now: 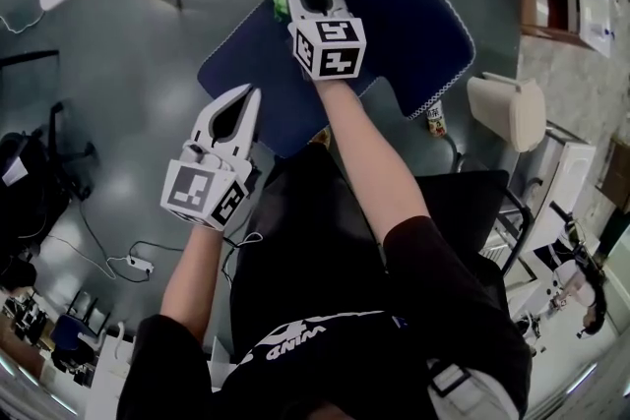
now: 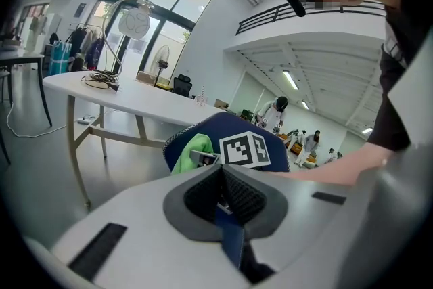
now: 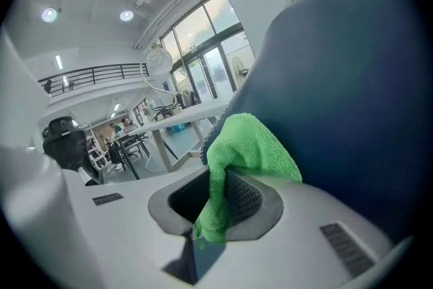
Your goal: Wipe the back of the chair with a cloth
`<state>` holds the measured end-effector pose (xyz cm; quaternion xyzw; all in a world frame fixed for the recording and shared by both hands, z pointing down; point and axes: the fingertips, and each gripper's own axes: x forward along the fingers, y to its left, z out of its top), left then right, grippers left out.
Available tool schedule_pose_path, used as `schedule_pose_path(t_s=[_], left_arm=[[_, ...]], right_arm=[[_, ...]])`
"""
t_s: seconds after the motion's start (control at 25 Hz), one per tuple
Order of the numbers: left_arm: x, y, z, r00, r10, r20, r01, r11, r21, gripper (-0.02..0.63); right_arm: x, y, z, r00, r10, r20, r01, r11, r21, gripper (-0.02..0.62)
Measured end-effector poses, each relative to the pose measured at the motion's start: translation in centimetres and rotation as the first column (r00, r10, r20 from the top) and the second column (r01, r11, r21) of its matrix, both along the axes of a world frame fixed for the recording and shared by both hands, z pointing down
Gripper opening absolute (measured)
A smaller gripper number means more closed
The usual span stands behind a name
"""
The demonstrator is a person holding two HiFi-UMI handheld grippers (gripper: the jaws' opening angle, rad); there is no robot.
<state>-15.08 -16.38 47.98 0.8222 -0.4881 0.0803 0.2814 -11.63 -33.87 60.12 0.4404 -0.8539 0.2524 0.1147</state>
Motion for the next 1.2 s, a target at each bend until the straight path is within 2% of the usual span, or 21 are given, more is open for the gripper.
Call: schedule_pose_path(t_s=[0.24,0.56,0.76,1.0,1.2], left_arm=[[1.3,0.5,0.3,1.000,0.026,-0.011,-0.026,1.000,-0.004,-0.002],[3.6,1.6,1.3,0.996,0.080,-0.036,-0.080,0.997,-0.003,-0.002],[4.4,2.6,1.8,0.993,0.114,-0.036,-0.114,0.993,-0.005,-0.002],[5.0,3.8,3.7,0.988,0.153,-0.021,-0.154,0.988,-0.008,-0.002],[4.8,4.5,5.5,0.984,0.175,-0.011,-0.175,0.984,-0.022,-0.002]], right_arm=[[3.8,4.7,-0.2,0.997,0.072,-0.003,-0.072,0.997,0.001,0.054],[11.3,13.9,2.6,0.984,0.166,-0.069,-0.170,0.984,-0.059,0.054],[15.2,18.0,4.1,0.967,0.222,-0.123,-0.231,0.971,-0.065,0.054],[18.8,20.2,7.8,0.934,0.308,-0.184,-0.325,0.943,-0.071,0.054],[19.8,20.3,11.0,0.913,0.341,-0.223,-0.364,0.929,-0.071,0.054]])
